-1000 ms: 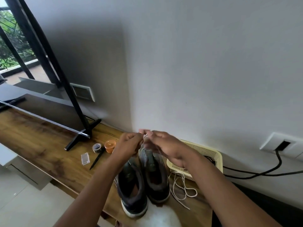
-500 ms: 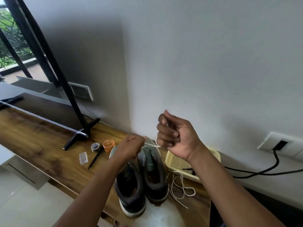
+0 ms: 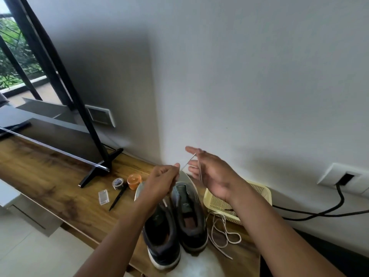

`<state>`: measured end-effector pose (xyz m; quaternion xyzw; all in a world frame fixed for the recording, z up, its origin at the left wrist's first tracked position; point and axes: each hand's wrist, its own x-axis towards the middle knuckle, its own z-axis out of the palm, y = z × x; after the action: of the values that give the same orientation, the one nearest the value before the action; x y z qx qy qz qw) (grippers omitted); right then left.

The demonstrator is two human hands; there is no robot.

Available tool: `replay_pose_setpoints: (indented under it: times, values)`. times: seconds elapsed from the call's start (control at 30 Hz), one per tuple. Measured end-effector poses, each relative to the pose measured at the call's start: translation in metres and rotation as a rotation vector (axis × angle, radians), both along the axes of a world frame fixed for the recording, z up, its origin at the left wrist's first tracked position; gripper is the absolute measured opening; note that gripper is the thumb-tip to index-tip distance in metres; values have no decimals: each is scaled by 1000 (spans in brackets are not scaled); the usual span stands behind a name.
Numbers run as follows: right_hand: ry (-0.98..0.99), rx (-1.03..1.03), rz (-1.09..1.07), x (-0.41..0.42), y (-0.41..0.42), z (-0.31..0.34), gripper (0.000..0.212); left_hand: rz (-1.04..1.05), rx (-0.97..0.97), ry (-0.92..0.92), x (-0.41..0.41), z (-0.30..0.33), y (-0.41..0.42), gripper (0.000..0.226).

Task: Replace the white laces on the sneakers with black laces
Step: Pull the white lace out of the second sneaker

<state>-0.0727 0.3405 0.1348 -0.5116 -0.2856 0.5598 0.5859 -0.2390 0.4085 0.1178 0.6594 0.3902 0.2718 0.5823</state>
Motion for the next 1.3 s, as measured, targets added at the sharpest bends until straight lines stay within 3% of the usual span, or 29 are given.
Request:
replay_pose_setpoints:
  times: [0.13,0.33,0.4,0.5,0.57,0.63,0.73,0.83,0.9,1.0,1.2,1.3]
  values:
    - [452,282,-118,9,-1,11,50,-125,-66,51,7,-2,-10,53]
    - [359,356,40,11,-8,19,43,-140,-131,100,8,0,-8,49]
    - [179,317,175,9,-9,21,41,-94,-141,100,7,1,-4,50]
    - [-269,167,387,0,-13,22,41,-2,-77,108,2,-2,5,49]
    - [-604,-1,490,-12,-15,18,39,25,105,233,-4,-6,12,46]
    - [-801,-220,556,-23,-14,10,30,45,327,431,-6,-11,14,38]
    - [-1002,-431,549,-31,-11,-7,32,107,456,566,-3,-15,9,32]
    - [-1150,-325,344,-28,-8,-11,33,169,489,486,3,-16,4,31]
    - [-1068,-257,191,-26,-5,-12,30,212,499,393,5,-12,1,21]
    - [-657,-184,36,-27,-1,-12,24,259,526,283,7,-5,-8,8]
    - [119,-64,-24,-30,-1,3,27,313,554,84,13,6,-22,12]
    - [352,-76,-24,-30,-5,10,28,336,601,74,14,8,-25,14]
